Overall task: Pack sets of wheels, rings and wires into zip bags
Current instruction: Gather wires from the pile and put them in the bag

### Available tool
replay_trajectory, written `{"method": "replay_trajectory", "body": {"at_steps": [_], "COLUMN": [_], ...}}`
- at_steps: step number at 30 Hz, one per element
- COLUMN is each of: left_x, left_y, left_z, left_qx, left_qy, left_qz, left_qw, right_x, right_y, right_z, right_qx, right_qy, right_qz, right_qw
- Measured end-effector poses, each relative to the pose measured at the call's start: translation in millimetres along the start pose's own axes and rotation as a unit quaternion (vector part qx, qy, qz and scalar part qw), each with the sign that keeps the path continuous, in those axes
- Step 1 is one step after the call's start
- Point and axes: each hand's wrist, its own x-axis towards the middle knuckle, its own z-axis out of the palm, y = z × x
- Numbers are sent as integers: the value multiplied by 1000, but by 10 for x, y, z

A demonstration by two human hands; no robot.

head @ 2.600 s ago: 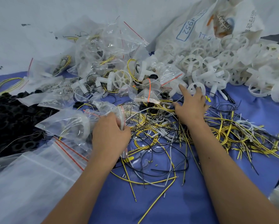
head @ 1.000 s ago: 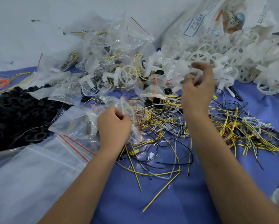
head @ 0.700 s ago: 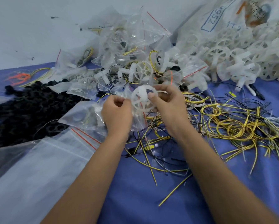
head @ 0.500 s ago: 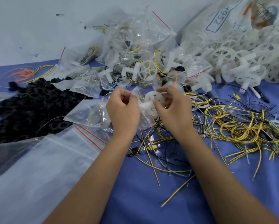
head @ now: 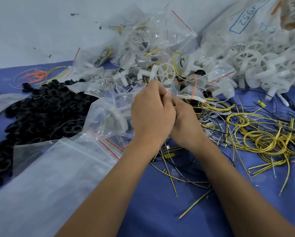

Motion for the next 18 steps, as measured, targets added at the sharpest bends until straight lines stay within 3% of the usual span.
{"method": "replay_trajectory", "body": {"at_steps": [3,6,11,14,18], "left_x": [-6,-22,-32,-53,-104], "left_y": [42,65,59,106,204], "left_z": [-7,-17,-53,-52,-29], "left_qx": [-16,-3,21,21,14], "left_qy": [-5,15,18,8,-3], "left_qz": [20,38,24,32,59], "left_qw": [1000,999,999,999,998], "right_x": [-11,-12,10,-1,-16], "right_y": [0,-23,46,26,-32], "right_z": [-45,-61,-98,-73,-101], "right_qx": [55,163,326,354,398], "right_qy": [-11,-13,91,67,-24], "right_qz": [-7,61,215,217,212], "right_qw": [998,985,916,907,892]}}
